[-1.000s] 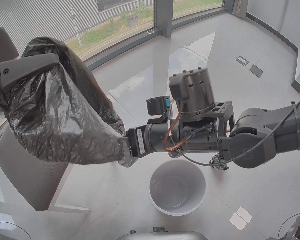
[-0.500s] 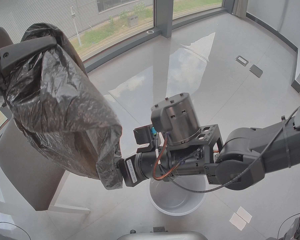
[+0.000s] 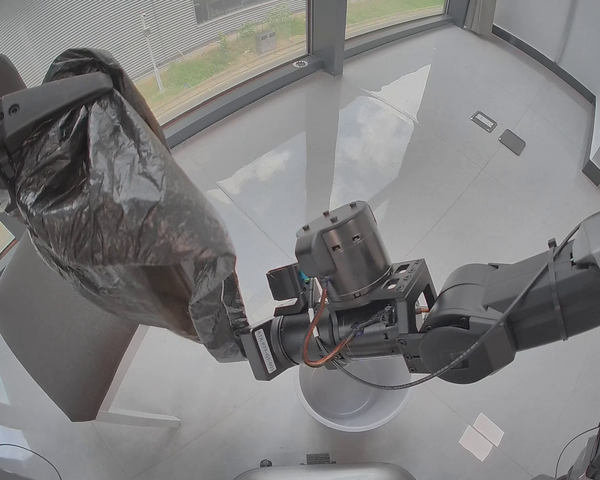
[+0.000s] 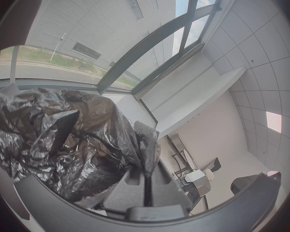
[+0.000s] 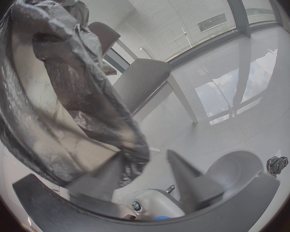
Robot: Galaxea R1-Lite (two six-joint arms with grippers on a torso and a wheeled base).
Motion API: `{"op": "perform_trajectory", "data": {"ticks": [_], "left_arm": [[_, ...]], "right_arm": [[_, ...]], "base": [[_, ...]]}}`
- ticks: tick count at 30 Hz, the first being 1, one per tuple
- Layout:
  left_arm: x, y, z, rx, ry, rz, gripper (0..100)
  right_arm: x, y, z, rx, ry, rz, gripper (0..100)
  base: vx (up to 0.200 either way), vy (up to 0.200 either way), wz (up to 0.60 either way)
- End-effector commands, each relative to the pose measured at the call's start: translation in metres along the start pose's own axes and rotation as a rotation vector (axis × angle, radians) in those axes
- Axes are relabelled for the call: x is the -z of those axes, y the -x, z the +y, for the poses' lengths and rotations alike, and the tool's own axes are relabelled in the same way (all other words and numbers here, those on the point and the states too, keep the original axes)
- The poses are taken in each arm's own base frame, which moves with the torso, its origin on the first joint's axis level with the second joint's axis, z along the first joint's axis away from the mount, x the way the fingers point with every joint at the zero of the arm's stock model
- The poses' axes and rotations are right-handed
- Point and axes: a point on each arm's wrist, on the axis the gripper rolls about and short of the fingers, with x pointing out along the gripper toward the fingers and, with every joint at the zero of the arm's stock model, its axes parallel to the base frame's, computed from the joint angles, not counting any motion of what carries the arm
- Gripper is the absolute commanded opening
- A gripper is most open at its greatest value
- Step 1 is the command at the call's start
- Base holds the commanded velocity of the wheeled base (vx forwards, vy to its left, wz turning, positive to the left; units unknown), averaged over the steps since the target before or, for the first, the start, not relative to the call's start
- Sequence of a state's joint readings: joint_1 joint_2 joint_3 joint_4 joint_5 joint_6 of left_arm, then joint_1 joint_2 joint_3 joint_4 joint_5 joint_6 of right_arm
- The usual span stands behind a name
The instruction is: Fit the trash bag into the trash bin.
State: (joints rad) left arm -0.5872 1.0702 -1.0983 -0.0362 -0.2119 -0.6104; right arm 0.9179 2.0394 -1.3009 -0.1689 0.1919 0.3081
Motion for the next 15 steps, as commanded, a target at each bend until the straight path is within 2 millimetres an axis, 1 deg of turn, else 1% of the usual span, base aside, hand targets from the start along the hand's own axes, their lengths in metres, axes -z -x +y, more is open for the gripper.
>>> {"op": "perform_trajectory", "data": {"ticks": [1, 4, 8, 11, 12, 13, 14, 15], "left_arm": [[-0.001, -0.002, 0.002, -0.011, 0.000, -0.002, 0], [-0.001, -0.002, 0.003, -0.018, 0.000, -0.006, 0], [0.000, -0.005, 0.006, -0.035, 0.003, -0.001, 0], [0.003, -0.010, 0.010, -0.053, 0.008, 0.018, 0], [0.007, -0.015, 0.015, -0.073, 0.011, 0.037, 0], [0.008, -0.017, 0.016, -0.078, 0.012, 0.045, 0], [0.014, -0.023, 0.022, -0.099, 0.013, 0.076, 0], [0.018, -0.027, 0.025, -0.108, 0.014, 0.095, 0]], "right_arm": [[0.003, 0.001, -0.002, 0.006, -0.004, 0.013, 0], [0.006, 0.003, -0.002, 0.008, -0.005, 0.019, 0], [0.005, 0.017, -0.006, 0.021, -0.012, 0.010, 0], [0.004, 0.031, -0.011, 0.041, -0.019, -0.005, 0], [0.005, 0.043, -0.014, 0.056, -0.025, -0.016, 0], [0.005, 0.047, -0.015, 0.061, -0.028, -0.018, 0], [0.007, 0.060, -0.019, 0.081, -0.039, -0.027, 0], [0.009, 0.069, -0.021, 0.097, -0.042, -0.037, 0]], "base": [[0.000, 0.000, 0.00], [0.000, 0.000, 0.00], [0.000, 0.000, 0.00], [0.000, 0.000, 0.00], [0.000, 0.000, 0.00], [0.000, 0.000, 0.00], [0.000, 0.000, 0.00], [0.000, 0.000, 0.00]]}}
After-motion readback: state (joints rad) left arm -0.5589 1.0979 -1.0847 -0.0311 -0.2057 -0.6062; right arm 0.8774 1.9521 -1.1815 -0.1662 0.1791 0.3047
